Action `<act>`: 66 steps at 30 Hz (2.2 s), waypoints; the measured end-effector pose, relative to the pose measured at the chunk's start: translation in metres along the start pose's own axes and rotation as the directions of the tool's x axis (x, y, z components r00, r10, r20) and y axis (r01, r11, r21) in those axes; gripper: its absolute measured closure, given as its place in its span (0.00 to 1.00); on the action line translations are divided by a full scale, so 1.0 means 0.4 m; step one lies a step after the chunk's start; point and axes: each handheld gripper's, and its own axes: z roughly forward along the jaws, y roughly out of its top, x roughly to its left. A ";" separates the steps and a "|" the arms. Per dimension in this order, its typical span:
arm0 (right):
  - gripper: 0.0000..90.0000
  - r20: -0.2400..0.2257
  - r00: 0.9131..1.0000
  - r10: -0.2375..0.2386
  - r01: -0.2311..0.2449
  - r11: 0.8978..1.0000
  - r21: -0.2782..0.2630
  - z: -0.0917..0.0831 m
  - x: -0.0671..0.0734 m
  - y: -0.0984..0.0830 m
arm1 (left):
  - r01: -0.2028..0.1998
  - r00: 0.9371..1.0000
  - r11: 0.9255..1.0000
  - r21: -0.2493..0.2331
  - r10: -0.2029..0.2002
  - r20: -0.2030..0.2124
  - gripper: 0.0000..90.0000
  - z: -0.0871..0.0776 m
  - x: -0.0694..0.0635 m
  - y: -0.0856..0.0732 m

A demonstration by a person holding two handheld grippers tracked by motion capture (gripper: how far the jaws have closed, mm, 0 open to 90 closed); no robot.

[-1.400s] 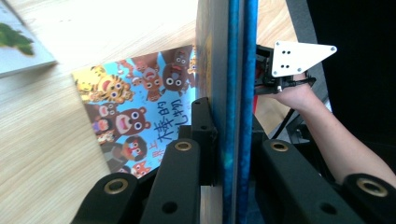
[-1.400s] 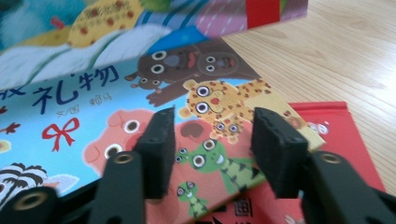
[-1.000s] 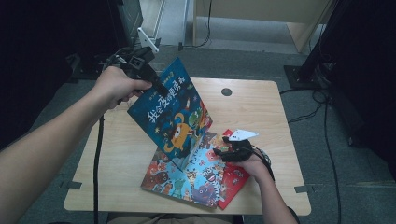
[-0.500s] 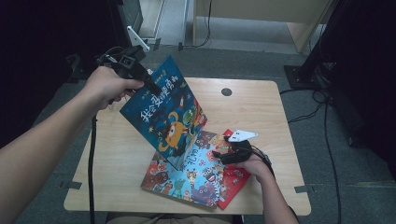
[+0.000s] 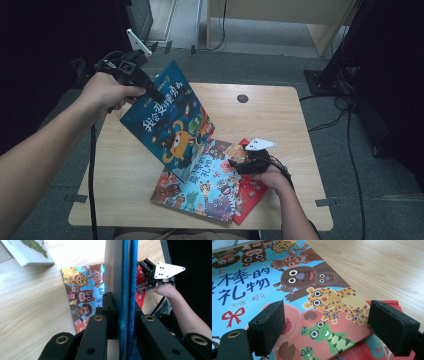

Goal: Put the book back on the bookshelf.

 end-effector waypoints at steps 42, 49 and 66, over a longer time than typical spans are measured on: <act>0.16 0.023 0.999 -0.028 0.028 1.000 0.009 0.003 0.007 0.001 | 0.093 0.995 0.995 -0.042 -0.094 -0.025 0.92 -0.099 0.136 -0.082; 0.16 0.021 1.000 -0.022 0.022 1.000 0.013 0.003 0.009 0.001 | 0.108 0.993 0.992 -0.058 -0.111 -0.040 0.92 -0.112 0.159 -0.104; 0.16 0.025 0.999 -0.026 0.025 1.000 0.012 0.003 0.009 0.001 | 0.151 0.987 0.986 -0.066 -0.154 -0.041 0.92 -0.152 0.221 -0.146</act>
